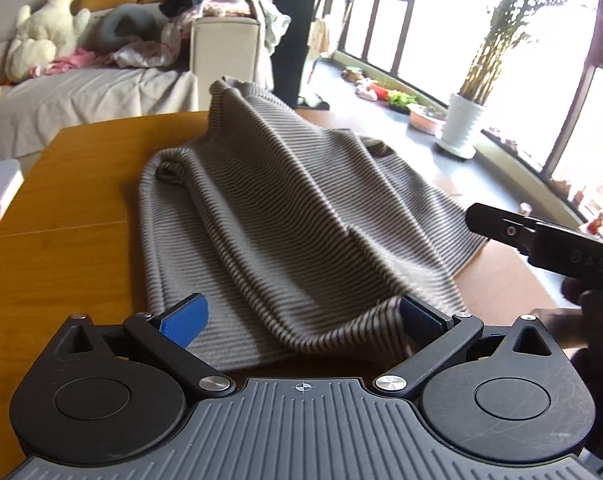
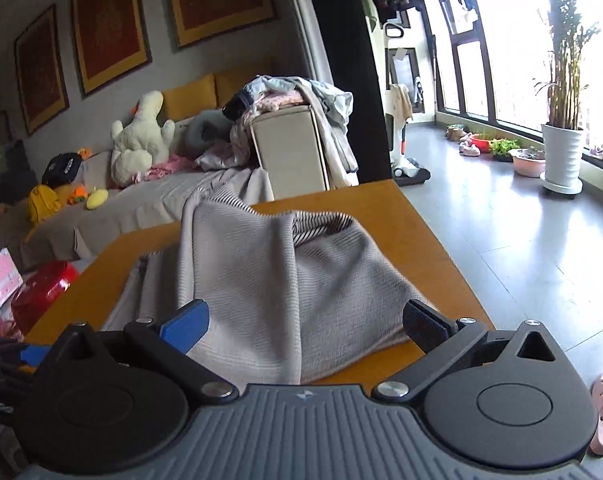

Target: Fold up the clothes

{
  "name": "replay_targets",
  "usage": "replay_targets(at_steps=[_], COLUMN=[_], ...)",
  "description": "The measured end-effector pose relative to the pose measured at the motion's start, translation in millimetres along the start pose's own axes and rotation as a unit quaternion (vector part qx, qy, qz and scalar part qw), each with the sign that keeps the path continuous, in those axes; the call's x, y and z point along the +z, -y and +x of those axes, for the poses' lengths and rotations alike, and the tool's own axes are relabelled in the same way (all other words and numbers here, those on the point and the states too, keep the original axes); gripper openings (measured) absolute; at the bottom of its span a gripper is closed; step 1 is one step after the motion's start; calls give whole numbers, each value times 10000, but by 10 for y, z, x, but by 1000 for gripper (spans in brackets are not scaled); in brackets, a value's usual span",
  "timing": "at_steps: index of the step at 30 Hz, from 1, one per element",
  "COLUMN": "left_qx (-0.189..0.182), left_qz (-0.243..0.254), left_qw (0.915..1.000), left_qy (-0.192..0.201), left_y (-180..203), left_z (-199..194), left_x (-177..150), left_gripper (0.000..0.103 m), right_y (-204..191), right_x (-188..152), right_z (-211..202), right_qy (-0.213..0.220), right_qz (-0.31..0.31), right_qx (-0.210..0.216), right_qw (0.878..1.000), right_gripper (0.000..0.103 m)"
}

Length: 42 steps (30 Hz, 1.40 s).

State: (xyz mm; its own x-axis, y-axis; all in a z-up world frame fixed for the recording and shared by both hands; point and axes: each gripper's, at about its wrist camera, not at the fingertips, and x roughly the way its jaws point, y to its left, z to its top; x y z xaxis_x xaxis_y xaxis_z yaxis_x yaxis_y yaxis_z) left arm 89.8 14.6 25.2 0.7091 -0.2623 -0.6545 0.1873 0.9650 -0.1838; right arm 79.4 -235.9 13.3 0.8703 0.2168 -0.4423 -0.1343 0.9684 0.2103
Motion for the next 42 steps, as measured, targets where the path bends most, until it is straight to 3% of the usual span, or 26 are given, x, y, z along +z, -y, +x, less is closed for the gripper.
replay_targets(at_steps=[3, 8, 14, 20, 26, 33, 35, 37, 40, 42], left_qx=[-408, -348, -241, -204, -295, -917, -874, -779, -592, -496], left_qz=[-241, -427, -513, -301, -411, -301, -219, -28, 428, 570], left_qw=[9988, 9985, 9974, 9987, 9977, 9937, 9948, 9964, 9973, 9971], left_qy=[118, 50, -450, -357, -460, -567, -481, -336, -113, -11], left_y=[-212, -470, -578, -527, -535, -515, -474, -387, -208, -158], left_z=[82, 475, 1011, 971, 766, 179, 147, 187, 241, 261], left_x=[252, 552, 576, 517, 375, -141, -195, -184, -154, -100], left_gripper=[103, 103, 103, 103, 103, 103, 103, 97, 68, 36], right_y=[16, 47, 147, 97, -7, -101, -51, -57, -71, -80], right_x=[138, 288, 265, 145, -50, -352, -386, -326, -230, -166], right_z=[244, 745, 1391, 1273, 860, 282, 234, 229, 223, 219], right_qy=[-167, -605, -1184, -1125, -1240, -1221, -1104, -1042, -955, -896], right_qz=[114, 538, 779, 401, 159, -294, -156, -167, -199, -220], right_qx=[-6, 326, 568, 689, 816, 1094, 1182, 1118, 1010, 939], right_qw=[9998, 9962, 9883, 9904, 9888, 9860, 9867, 9881, 9901, 9913], right_gripper=[103, 103, 103, 103, 103, 103, 103, 103, 103, 103])
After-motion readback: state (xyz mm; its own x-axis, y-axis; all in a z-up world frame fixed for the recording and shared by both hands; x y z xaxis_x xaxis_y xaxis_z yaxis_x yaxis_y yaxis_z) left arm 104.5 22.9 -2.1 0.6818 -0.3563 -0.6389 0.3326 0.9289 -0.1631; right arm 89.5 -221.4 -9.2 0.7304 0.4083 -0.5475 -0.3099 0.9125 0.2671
